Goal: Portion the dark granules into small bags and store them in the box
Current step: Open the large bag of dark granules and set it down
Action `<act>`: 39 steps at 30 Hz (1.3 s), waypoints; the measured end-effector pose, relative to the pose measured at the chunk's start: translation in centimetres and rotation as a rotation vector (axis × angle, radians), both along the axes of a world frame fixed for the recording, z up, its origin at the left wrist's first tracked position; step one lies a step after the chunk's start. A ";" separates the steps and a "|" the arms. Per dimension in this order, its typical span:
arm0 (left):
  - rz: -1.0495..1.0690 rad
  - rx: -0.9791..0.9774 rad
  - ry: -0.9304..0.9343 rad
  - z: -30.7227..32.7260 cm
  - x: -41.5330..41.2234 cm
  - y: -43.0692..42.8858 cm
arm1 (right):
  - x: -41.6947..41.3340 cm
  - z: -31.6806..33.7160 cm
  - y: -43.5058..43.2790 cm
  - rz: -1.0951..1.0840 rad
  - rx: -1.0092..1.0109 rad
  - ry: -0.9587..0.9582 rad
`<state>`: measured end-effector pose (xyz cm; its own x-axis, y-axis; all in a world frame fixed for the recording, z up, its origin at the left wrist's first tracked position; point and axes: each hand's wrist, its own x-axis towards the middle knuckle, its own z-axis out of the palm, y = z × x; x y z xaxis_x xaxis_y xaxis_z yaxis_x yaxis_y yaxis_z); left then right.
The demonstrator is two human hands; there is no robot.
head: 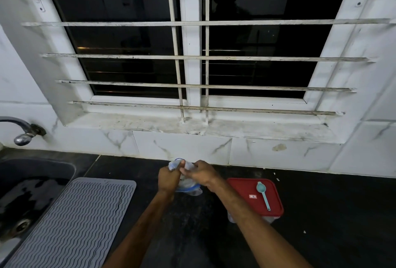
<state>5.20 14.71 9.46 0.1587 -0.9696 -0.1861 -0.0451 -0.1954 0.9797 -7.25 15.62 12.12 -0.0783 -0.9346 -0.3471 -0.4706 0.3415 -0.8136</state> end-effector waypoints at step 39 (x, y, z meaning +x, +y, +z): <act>-0.405 0.380 0.373 0.3 1.2 2.5 | -1.4 -2.2 -0.5 -0.484 0.121 -0.526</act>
